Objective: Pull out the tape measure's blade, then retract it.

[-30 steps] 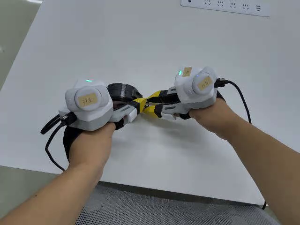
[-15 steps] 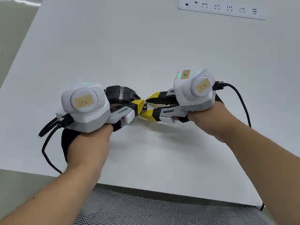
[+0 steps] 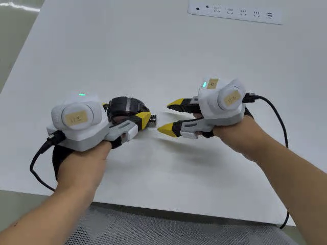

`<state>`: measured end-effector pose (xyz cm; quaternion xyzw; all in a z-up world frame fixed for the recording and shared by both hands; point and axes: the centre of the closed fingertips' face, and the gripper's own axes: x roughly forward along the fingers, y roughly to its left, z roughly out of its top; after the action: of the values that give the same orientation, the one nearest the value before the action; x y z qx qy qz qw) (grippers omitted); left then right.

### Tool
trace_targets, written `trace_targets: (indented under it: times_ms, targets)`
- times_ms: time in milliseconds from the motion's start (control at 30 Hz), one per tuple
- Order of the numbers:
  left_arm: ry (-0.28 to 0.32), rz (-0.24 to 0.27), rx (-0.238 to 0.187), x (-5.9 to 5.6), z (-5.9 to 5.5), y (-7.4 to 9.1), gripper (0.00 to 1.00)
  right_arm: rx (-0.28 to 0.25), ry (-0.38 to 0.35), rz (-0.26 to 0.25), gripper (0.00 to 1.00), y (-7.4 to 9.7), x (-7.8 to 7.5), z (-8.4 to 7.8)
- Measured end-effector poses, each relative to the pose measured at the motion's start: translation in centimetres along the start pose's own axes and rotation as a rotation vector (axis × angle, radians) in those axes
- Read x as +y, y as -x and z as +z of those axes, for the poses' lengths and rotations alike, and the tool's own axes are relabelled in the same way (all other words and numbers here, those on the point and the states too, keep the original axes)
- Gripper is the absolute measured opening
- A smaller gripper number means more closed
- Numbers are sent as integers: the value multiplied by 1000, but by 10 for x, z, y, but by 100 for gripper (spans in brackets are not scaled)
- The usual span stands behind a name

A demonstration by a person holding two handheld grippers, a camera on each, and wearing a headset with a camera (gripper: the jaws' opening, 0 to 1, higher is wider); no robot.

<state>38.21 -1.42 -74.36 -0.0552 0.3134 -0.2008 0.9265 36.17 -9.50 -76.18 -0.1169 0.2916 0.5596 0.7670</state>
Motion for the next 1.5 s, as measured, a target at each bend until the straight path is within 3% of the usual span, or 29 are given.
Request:
trace_targets:
  times_ms: [167,233,633,867,1200,1300,1500]
  targets:
    - [-31,-29,4,0,-2,6,61,-10,1,-38,45,10,-1,-2]
    - [-71,-33,7,1,-3,8,62,-25,-23,-47,47,14,-2,-2]
    - [-119,-102,24,-1,-8,24,63,-15,-68,-136,57,40,-2,-21]
    - [-168,-118,38,5,-9,34,65,-8,-102,-174,60,62,-1,-33]
    - [-221,-151,55,7,-12,48,69,-4,-108,-221,64,89,6,-36]
    - [-266,-161,66,8,-14,51,70,-9,-114,-227,64,96,8,-37]
    - [-278,-197,78,6,-14,60,71,-6,-117,-242,65,106,10,-43]
